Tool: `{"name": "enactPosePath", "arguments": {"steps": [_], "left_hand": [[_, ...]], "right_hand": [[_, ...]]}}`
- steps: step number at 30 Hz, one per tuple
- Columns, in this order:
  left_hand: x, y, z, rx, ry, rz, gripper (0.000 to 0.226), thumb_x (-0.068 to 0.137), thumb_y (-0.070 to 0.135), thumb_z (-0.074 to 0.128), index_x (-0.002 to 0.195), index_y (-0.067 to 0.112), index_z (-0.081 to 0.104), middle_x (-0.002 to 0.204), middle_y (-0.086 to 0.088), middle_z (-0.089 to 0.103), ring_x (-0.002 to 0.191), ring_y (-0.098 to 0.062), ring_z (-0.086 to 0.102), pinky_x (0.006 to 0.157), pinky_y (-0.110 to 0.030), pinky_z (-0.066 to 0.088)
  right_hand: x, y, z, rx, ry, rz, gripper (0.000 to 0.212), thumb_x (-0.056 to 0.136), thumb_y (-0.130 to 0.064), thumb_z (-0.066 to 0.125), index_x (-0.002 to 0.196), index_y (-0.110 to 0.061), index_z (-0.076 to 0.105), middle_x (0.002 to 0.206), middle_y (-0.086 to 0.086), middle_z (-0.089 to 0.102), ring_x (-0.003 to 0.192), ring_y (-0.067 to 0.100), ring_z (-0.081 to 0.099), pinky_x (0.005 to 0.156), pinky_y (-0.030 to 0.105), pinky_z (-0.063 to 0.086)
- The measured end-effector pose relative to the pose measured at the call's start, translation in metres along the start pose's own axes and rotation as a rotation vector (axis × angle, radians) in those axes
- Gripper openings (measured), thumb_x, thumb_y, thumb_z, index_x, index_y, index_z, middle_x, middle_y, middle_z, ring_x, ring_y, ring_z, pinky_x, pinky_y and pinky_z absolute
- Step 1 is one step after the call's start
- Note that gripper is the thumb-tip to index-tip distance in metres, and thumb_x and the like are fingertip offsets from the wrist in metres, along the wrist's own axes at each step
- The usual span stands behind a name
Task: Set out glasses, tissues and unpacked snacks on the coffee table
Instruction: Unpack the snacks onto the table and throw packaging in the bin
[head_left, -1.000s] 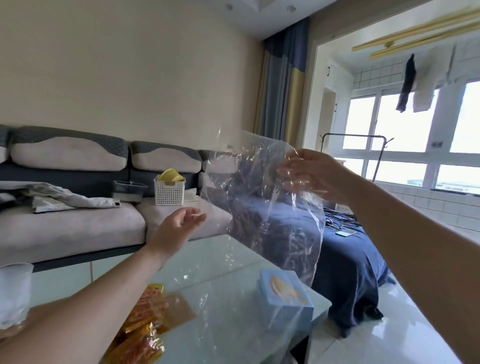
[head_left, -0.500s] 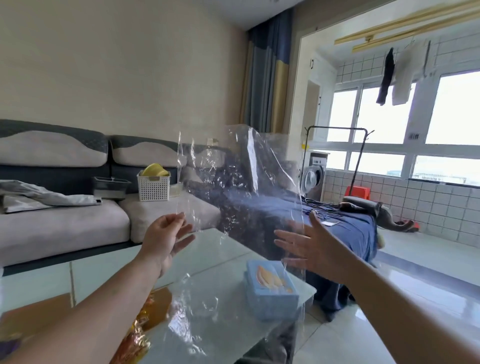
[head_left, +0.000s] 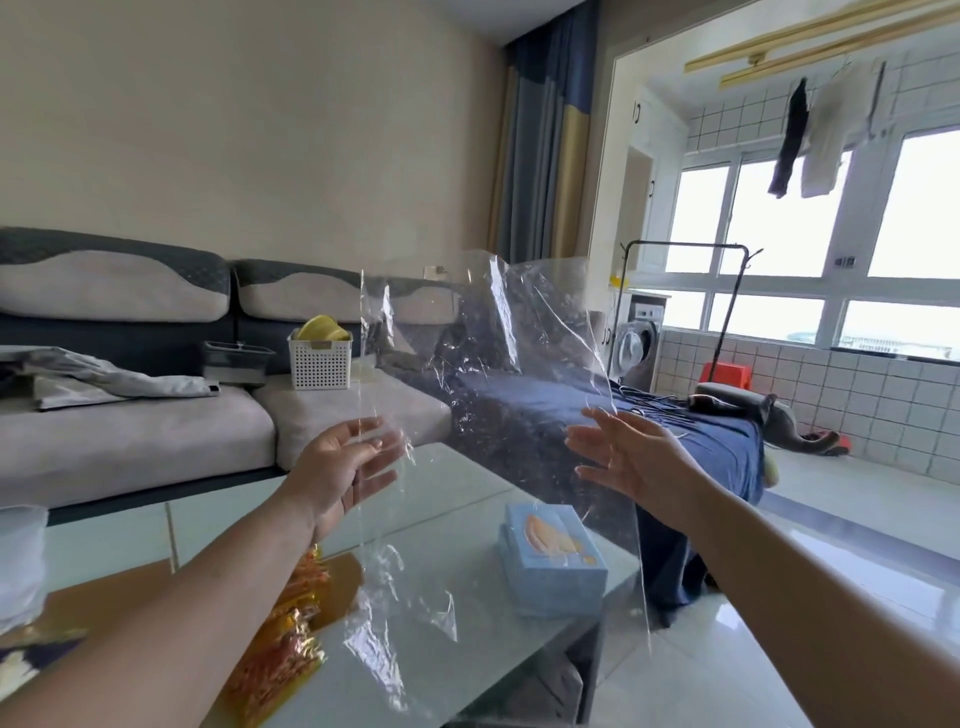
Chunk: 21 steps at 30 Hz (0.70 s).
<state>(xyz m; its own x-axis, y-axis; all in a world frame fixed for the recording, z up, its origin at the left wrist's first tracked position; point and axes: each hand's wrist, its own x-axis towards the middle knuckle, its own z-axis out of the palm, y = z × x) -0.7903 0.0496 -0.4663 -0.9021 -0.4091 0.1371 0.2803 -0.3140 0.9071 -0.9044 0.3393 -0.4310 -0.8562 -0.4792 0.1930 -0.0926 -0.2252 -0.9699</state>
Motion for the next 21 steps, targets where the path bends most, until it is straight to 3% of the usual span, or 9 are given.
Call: {"name": "enactPosePath", "arguments": {"steps": [2, 5, 8, 12, 16, 21], "left_hand": [[-0.002, 0.004, -0.001, 0.005, -0.007, 0.004, 0.027, 0.096, -0.004, 0.039, 0.102, 0.013, 0.059, 0.102, -0.01, 0.069, 0.087, -0.018, 0.068, 0.071, -0.033, 0.057], [-0.001, 0.009, -0.004, 0.021, 0.004, -0.003, 0.03, 0.097, -0.005, 0.035, 0.101, 0.013, 0.058, 0.102, -0.008, 0.069, 0.077, -0.013, 0.072, 0.069, -0.032, 0.058], [-0.002, 0.013, -0.005, 0.037, 0.007, -0.003, 0.031, 0.097, -0.006, 0.033, 0.1, 0.012, 0.058, 0.101, -0.007, 0.069, 0.073, -0.011, 0.073, 0.068, -0.031, 0.058], [-0.004, 0.017, -0.004, 0.057, -0.006, -0.003, 0.032, 0.096, -0.008, 0.033, 0.098, 0.011, 0.058, 0.102, -0.009, 0.068, 0.085, -0.018, 0.07, 0.068, -0.031, 0.058], [-0.008, 0.022, -0.003, 0.078, -0.006, 0.006, 0.03, 0.095, -0.01, 0.034, 0.097, 0.008, 0.057, 0.104, -0.011, 0.067, 0.093, -0.022, 0.066, 0.072, -0.032, 0.057], [-0.008, 0.026, -0.003, 0.051, -0.005, 0.045, 0.03, 0.093, -0.014, 0.035, 0.086, 0.005, 0.056, 0.097, -0.011, 0.067, 0.077, -0.017, 0.071, 0.067, -0.029, 0.058]], "right_hand": [[0.001, -0.005, -0.001, -0.062, -0.042, 0.027, 0.023, 0.091, -0.013, 0.055, 0.114, -0.015, 0.059, 0.093, 0.009, 0.074, 0.084, 0.019, 0.071, 0.079, 0.038, 0.056], [0.0, -0.009, -0.004, -0.163, -0.186, 0.116, 0.039, 0.091, -0.004, 0.055, 0.125, -0.022, 0.049, 0.112, 0.018, 0.068, 0.096, 0.027, 0.069, 0.079, 0.039, 0.058], [-0.003, -0.011, -0.006, -0.229, -0.262, 0.146, 0.042, 0.092, 0.0, 0.051, 0.126, -0.024, 0.048, 0.112, 0.016, 0.069, 0.098, 0.028, 0.069, 0.074, 0.036, 0.059], [-0.003, -0.011, -0.012, -0.303, -0.227, 0.101, 0.044, 0.094, 0.003, 0.046, 0.128, -0.024, 0.051, 0.114, 0.013, 0.069, 0.097, 0.024, 0.07, 0.074, 0.035, 0.059], [-0.005, -0.011, -0.015, -0.221, -0.171, 0.093, 0.041, 0.096, 0.001, 0.042, 0.121, -0.026, 0.059, 0.112, 0.007, 0.071, 0.093, 0.02, 0.071, 0.069, 0.031, 0.059], [-0.005, -0.008, -0.017, -0.069, -0.097, 0.094, 0.033, 0.096, 0.002, 0.04, 0.11, -0.015, 0.064, 0.102, 0.006, 0.074, 0.085, 0.017, 0.073, 0.068, 0.031, 0.06]]}}
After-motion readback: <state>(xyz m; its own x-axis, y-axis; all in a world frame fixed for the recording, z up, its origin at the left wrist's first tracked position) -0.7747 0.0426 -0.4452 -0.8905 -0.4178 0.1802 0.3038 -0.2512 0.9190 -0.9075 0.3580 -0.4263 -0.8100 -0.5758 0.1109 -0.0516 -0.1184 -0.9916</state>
